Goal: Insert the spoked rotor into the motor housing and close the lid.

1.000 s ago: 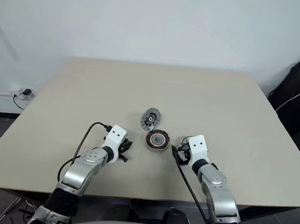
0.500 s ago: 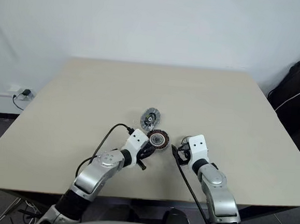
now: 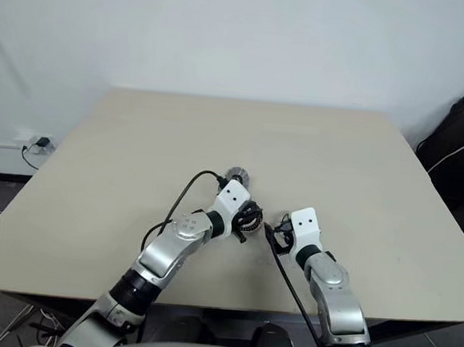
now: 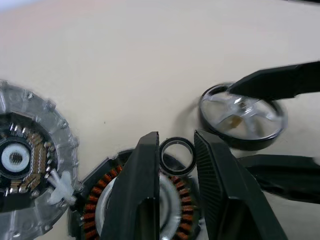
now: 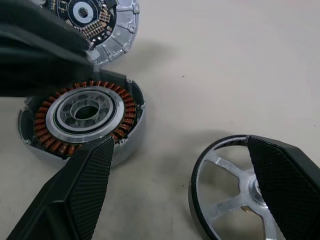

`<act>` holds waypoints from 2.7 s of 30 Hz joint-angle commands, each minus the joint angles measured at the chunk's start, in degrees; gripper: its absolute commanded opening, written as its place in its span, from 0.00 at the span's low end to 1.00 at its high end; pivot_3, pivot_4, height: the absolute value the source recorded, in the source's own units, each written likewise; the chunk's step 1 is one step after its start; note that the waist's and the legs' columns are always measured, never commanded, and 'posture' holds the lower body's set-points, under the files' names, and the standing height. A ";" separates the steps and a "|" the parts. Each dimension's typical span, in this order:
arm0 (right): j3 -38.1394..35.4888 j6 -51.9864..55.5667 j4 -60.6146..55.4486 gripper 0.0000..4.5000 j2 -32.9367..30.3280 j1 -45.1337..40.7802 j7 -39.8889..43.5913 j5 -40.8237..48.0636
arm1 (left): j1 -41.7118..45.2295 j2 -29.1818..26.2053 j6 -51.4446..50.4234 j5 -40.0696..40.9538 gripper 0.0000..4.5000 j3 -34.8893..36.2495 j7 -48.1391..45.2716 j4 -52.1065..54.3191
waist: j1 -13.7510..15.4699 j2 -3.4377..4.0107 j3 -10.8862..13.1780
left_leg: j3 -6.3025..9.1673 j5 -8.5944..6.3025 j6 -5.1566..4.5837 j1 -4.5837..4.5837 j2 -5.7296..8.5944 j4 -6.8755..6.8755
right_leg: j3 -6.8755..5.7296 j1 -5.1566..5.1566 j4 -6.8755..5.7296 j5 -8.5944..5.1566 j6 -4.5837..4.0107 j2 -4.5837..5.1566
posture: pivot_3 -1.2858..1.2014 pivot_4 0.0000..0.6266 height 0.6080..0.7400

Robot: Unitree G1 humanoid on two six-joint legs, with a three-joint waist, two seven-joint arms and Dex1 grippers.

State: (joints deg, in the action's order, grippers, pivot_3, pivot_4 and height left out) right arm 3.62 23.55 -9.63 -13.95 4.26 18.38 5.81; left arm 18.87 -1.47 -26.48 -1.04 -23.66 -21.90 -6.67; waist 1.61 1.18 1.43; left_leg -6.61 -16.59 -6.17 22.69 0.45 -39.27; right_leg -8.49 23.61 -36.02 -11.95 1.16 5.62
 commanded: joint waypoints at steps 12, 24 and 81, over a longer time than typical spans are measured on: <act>-0.96 -2.19 -1.24 1.00 0.46 -0.59 -1.01 0.19 | 5.37 1.84 4.54 -1.69 0.15 2.75 1.40 -12.27 | 0.04 -0.02 0.01 | 0.00 -0.03 -0.06 0.03 0.01 -0.04 | 0.01 0.00 0.02 0.02 0.01 0.03 | 0.52 0.00 1.00; -0.99 -2.39 -1.19 1.00 0.03 -0.76 -0.70 0.29 | 4.01 1.82 5.01 -2.89 0.66 2.20 1.82 -8.51 | 0.00 -0.01 0.01 | 0.00 -0.03 -0.06 0.03 0.01 -0.05 | 0.01 0.01 0.01 0.01 0.00 0.05 | 0.52 0.00 1.00; 12.03 12.16 15.19 0.00 1.65 -24.86 4.81 -4.80 | -24.81 -5.61 14.00 4.95 0.00 8.95 -0.20 17.00 | -0.86 0.06 0.01 | -0.03 0.00 0.02 0.01 0.01 -0.02 | -0.02 0.02 0.00 -0.07 -0.16 0.04 | 0.52 0.00 1.00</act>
State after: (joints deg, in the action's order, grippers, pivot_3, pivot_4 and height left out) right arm 16.87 36.74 6.26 -12.50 -19.24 23.40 1.23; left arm -6.86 -7.03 -13.54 3.43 -14.27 -21.50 8.42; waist 0.75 1.24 1.43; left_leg -6.64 -16.60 -6.15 22.70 0.46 -39.29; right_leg -8.52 23.63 -36.02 -12.02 1.00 5.66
